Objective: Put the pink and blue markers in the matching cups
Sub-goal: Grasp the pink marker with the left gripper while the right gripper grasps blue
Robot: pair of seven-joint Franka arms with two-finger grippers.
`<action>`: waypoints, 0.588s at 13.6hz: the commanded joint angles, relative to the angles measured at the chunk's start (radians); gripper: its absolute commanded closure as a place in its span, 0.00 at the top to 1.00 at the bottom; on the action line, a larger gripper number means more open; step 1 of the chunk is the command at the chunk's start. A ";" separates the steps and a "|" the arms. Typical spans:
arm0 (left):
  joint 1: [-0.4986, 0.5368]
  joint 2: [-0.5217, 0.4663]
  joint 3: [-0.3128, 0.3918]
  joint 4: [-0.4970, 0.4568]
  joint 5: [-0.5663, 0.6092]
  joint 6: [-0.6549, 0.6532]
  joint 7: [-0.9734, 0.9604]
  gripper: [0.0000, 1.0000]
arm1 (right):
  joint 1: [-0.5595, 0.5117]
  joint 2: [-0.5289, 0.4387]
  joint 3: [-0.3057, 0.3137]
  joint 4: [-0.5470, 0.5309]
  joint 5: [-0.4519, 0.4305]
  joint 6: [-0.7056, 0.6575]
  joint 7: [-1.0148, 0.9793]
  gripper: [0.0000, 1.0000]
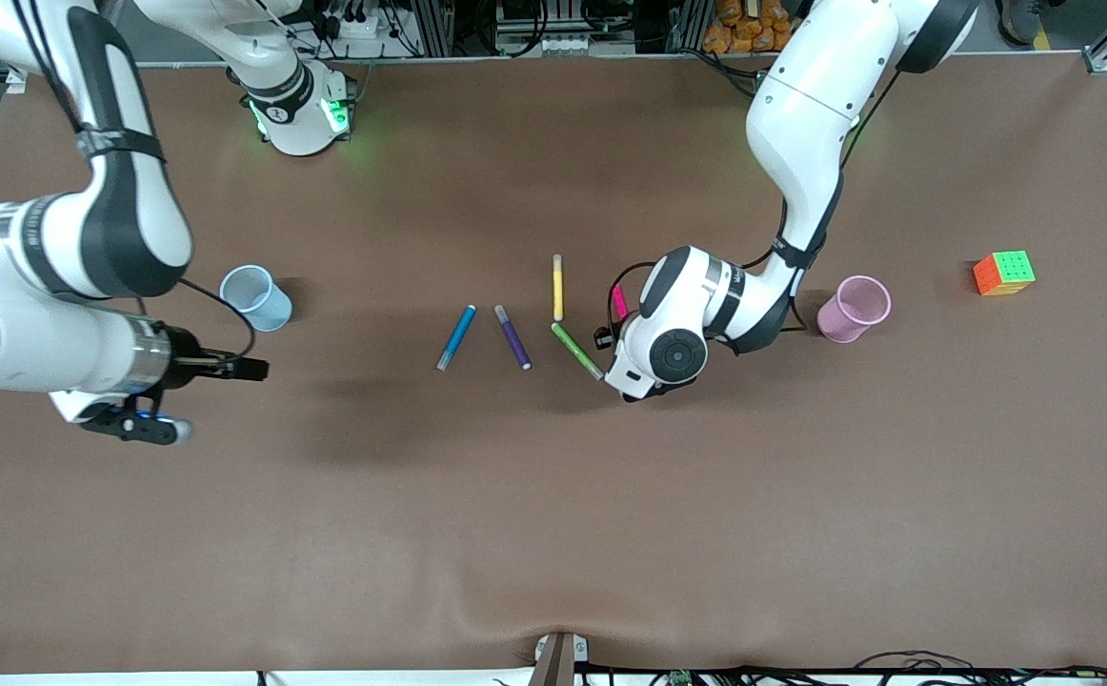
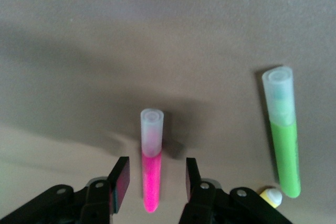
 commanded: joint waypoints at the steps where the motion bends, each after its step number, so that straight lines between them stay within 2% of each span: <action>1: -0.010 0.023 0.008 0.010 -0.013 0.031 -0.014 0.51 | 0.074 0.002 -0.005 -0.077 0.009 0.084 0.157 1.00; 8: 0.004 0.017 0.008 0.014 -0.019 0.029 -0.026 0.51 | 0.213 0.086 -0.005 -0.128 0.010 0.238 0.437 1.00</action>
